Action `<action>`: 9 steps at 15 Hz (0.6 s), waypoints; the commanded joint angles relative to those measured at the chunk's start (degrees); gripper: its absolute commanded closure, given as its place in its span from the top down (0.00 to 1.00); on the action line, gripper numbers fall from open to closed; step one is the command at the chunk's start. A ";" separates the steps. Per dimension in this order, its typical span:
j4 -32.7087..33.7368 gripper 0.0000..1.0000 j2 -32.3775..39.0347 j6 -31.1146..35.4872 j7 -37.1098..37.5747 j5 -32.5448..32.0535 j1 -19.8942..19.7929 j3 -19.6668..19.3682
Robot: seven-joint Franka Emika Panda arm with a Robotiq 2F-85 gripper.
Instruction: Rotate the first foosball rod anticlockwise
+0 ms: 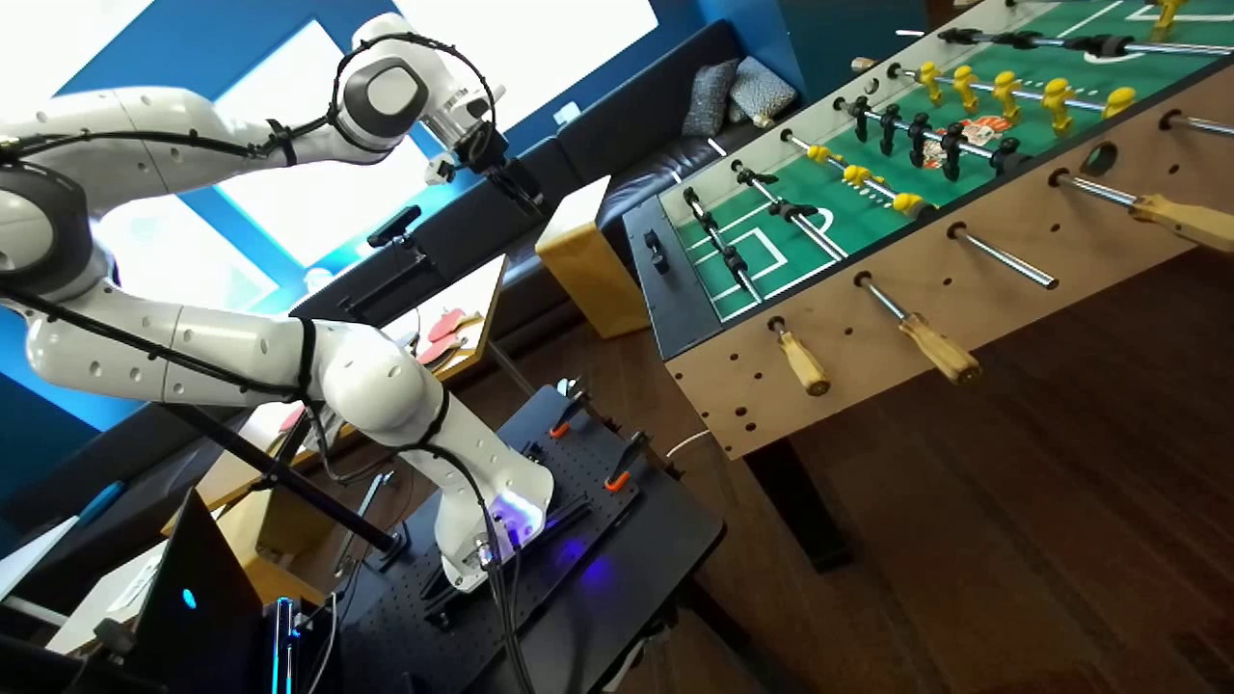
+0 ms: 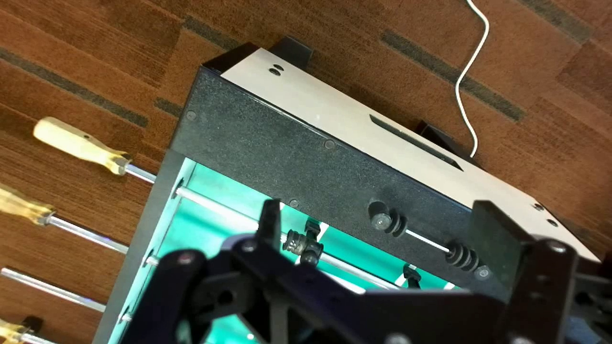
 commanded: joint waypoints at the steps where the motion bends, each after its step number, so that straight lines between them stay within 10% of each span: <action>1: 0.48 1.00 -0.53 0.48 -1.16 0.33 -0.72 -3.39; 9: 1.62 1.00 -0.22 -0.60 -19.33 7.79 -5.09 -24.29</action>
